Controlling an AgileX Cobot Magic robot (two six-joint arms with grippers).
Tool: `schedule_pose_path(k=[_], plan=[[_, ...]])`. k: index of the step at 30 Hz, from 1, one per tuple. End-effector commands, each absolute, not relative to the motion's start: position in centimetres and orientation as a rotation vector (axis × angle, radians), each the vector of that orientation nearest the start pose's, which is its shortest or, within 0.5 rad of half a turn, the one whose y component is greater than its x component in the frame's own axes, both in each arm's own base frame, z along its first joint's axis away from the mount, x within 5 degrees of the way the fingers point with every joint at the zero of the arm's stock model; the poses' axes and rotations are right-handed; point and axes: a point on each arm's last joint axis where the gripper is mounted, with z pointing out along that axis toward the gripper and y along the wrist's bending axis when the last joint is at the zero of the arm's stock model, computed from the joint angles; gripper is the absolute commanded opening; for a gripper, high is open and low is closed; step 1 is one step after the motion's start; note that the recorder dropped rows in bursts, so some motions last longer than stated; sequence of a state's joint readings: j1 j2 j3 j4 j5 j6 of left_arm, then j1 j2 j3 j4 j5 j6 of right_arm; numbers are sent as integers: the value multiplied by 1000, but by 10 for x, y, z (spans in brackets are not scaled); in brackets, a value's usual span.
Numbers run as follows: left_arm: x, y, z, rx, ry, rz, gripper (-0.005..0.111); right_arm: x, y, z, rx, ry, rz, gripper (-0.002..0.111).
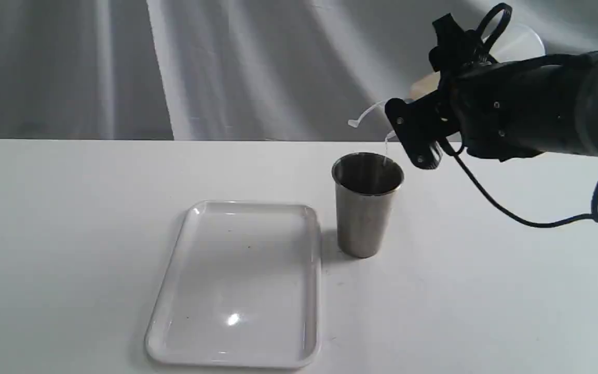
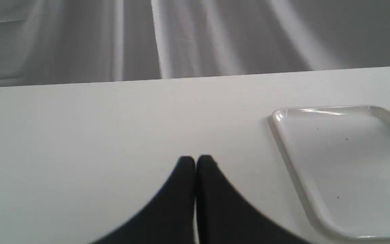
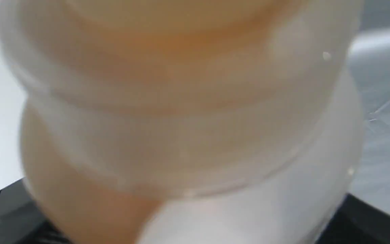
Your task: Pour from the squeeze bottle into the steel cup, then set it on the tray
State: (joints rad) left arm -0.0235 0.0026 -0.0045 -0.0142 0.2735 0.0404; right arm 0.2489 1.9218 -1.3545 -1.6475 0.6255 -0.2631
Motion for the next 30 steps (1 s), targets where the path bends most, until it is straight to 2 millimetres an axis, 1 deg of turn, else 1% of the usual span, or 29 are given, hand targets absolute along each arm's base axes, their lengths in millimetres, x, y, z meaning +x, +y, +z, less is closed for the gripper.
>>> schedule_pose_path(k=[1,6,26,30], plan=[[55,-2,189,39,1749,-5,0,433,54,258,-1803,1444,-1655,2],[55,-2,189,39,1749,-5,0,434,55,261,-1825,1384,-1699,2],[55,-2,189,39,1749,-5,0,434,55,261,-1824,1386,-1701,2],[55,-2,189,39,1749,-5,0,435,57,260,-1834,1371,-1679,2]])
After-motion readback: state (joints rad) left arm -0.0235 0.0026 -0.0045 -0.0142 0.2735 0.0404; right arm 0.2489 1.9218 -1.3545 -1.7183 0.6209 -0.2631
